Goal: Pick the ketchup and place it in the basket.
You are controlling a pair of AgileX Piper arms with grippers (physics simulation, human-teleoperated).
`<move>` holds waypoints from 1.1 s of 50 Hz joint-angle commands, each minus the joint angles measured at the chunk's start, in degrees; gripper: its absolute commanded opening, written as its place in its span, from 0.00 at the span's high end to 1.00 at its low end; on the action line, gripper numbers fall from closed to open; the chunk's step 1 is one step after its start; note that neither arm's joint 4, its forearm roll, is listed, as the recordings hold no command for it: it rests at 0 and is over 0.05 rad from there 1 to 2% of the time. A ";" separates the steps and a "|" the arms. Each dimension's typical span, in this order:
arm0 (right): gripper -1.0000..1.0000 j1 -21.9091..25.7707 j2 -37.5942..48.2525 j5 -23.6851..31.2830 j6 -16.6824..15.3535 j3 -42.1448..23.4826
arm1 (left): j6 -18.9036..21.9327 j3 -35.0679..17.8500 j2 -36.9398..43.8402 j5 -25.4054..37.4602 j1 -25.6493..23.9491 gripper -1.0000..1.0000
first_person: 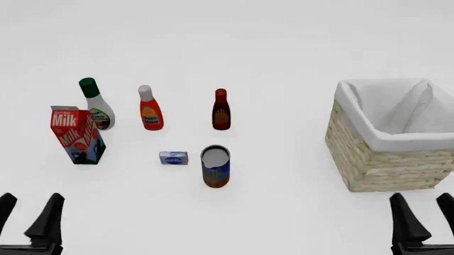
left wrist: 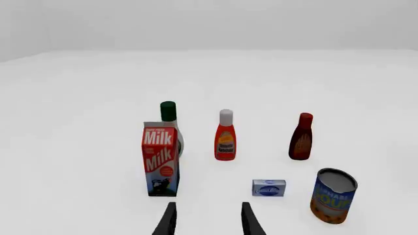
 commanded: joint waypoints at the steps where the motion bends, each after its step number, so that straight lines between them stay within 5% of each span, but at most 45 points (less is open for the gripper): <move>1: 0.00 0.10 1.07 -0.67 0.34 -0.18 | 0.95 -0.28 0.07 -0.10 -0.09 0.00; 4: 0.00 0.56 2.16 -1.34 -0.12 -0.06 | 5.73 -1.06 0.01 0.51 -0.45 0.00; 10: 0.00 0.50 2.59 -1.59 0.30 -0.01 | -0.88 -5.43 7.73 1.27 -1.07 0.00; 11: 0.00 0.50 3.47 -2.40 0.99 0.00 | 1.52 -13.58 16.80 3.53 -1.67 0.00; 31: 0.00 0.28 3.85 -2.69 1.07 0.00 | 1.37 -25.34 30.57 6.85 -5.89 0.00; 43: 0.00 0.45 5.53 -3.89 0.65 0.03 | 6.27 -31.68 39.11 6.00 -8.28 0.00; 55: 0.00 0.90 9.03 -6.36 0.72 0.07 | 6.70 -36.11 47.86 3.65 -10.50 0.00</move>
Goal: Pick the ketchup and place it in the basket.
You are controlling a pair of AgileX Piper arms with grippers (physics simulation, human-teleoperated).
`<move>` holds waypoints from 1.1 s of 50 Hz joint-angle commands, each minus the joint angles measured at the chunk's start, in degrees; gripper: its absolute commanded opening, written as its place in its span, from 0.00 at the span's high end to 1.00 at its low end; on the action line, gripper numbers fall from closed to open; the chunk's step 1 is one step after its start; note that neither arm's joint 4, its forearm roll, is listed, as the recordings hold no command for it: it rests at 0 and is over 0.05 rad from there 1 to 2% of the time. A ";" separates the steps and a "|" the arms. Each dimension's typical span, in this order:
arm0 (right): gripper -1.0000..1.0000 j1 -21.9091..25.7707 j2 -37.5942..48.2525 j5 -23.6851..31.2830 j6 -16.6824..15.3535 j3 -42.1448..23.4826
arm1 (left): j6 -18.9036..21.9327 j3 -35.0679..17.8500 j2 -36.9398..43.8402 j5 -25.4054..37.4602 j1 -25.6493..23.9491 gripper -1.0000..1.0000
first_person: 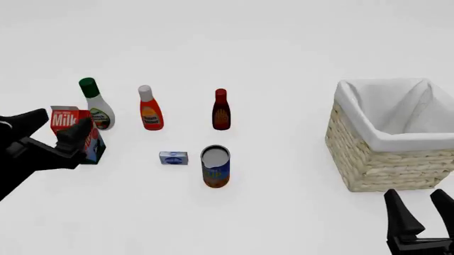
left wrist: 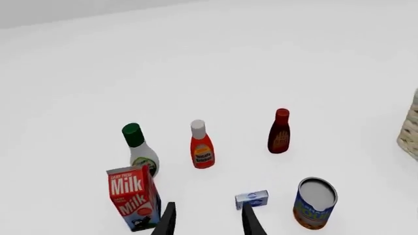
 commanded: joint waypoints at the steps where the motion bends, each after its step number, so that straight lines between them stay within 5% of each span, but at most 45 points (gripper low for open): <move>1: 0.00 0.37 2.82 -2.02 -0.01 0.03 | 0.96 -4.83 8.78 -1.80 -2.44 0.00; 24: 0.00 0.52 5.61 -4.11 0.68 0.03 | 0.78 -14.65 23.05 -3.45 -6.59 0.00; 27: 0.00 0.47 5.31 -3.88 0.72 0.04 | -1.58 -16.35 25.85 -2.29 -7.53 0.00; 55: 0.00 0.21 5.74 -4.39 1.82 0.04 | -2.93 -25.28 39.75 -6.01 -2.91 0.00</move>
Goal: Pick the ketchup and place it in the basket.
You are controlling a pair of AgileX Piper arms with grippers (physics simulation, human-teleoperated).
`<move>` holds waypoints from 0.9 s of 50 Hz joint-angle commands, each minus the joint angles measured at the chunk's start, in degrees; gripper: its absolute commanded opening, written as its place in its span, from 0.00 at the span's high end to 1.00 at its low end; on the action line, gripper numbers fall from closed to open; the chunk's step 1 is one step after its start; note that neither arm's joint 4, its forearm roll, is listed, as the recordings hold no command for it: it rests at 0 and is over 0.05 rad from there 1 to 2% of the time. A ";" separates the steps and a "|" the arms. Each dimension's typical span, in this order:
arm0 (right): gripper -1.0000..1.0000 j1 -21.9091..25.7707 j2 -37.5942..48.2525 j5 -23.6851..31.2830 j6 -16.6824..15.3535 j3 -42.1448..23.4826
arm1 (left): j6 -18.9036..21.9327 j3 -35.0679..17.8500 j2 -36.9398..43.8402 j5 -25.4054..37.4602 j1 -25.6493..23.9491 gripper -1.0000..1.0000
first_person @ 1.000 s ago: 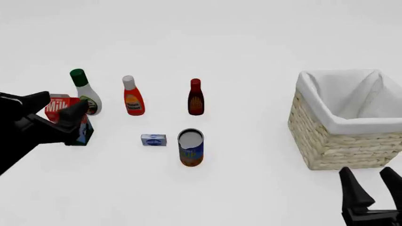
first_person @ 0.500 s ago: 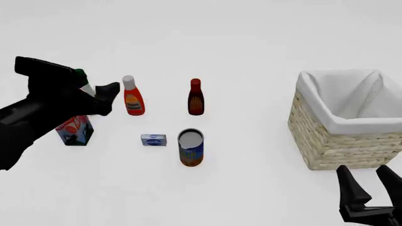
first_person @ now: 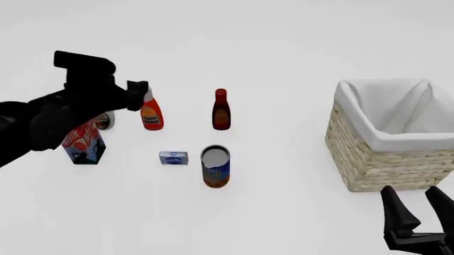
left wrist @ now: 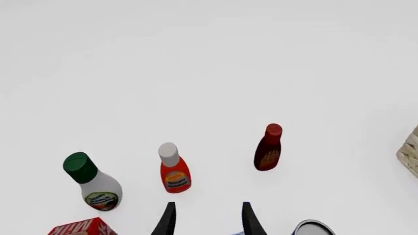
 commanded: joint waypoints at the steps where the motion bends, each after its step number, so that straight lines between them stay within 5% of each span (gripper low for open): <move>1: 0.00 -0.02 0.77 -0.64 0.48 0.00 | 0.59 -2.90 4.44 -1.87 1.58 0.00; 45: 0.00 -0.10 10.92 -8.88 1.06 -0.04 | -0.21 -12.41 22.38 -10.91 7.82 0.00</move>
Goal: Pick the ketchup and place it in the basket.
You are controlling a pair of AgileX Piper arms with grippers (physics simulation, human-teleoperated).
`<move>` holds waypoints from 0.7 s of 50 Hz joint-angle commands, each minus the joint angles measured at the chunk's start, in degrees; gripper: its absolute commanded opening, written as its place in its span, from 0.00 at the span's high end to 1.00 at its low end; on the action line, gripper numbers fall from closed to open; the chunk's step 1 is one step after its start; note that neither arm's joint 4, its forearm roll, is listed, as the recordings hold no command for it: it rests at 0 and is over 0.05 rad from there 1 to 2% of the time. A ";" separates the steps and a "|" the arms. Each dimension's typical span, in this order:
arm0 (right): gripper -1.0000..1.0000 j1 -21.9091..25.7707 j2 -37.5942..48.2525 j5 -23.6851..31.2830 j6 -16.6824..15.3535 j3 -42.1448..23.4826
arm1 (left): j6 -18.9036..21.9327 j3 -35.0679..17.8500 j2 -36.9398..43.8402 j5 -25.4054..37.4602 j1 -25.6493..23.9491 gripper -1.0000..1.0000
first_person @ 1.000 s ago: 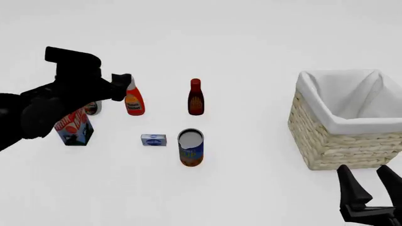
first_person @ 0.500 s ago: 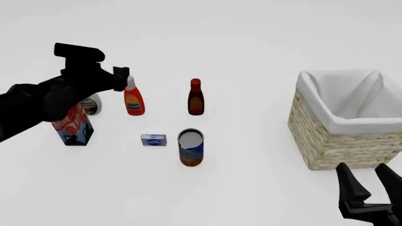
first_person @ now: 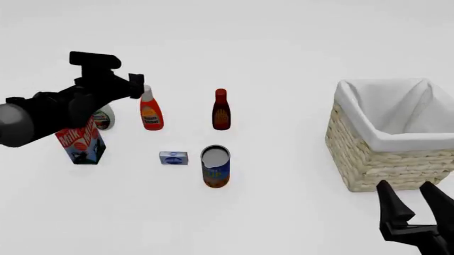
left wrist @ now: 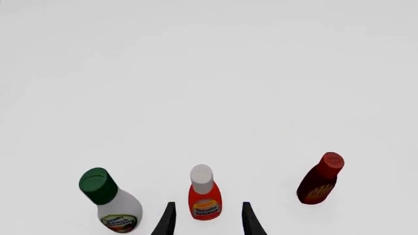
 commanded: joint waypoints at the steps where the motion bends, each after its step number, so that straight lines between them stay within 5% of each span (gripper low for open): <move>1: 0.00 0.10 2.76 -2.23 0.17 -0.02 | -0.24 -2.75 4.41 -1.74 1.12 0.00; 35: 0.00 0.24 9.04 -7.23 0.45 -0.02 | -0.90 -7.45 12.00 -3.24 1.57 0.00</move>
